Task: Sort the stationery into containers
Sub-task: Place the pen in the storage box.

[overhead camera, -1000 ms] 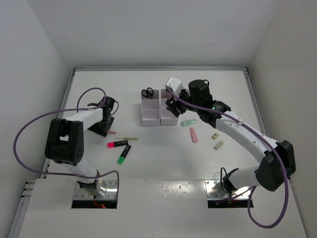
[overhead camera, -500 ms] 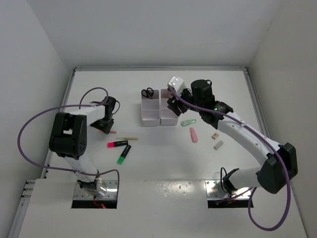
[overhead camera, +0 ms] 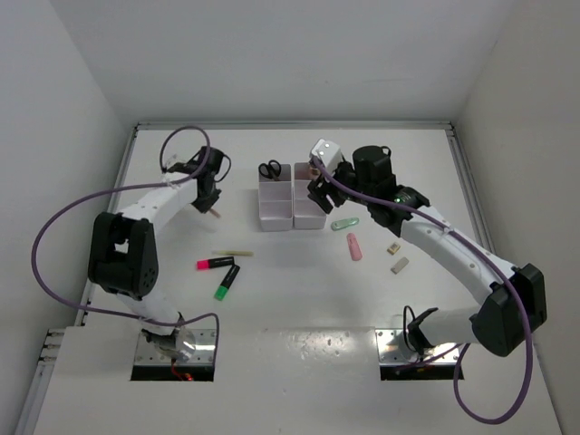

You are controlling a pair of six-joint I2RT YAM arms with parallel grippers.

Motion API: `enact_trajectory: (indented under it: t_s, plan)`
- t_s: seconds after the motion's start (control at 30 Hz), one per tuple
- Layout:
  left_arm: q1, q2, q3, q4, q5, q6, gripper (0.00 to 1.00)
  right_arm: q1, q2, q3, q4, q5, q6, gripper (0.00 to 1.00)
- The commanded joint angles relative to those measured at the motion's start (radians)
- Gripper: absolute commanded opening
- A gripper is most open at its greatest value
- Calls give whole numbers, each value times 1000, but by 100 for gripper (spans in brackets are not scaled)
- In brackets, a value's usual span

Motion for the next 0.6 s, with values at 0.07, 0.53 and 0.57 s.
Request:
enact_trajectory:
  t_s: [0.07, 0.53, 0.57]
  plan:
    - [-142, -107, 142, 23, -47, 204, 0, -5, -30, -19, 34, -12, 7, 51]
    - [-491, -89, 156, 425, -321, 475, 0, -24, -48, -65, 99, 61, 7, 5]
    - [-508, -89, 156, 398, -378, 351, 0, -24, -48, -65, 99, 61, 7, 5]
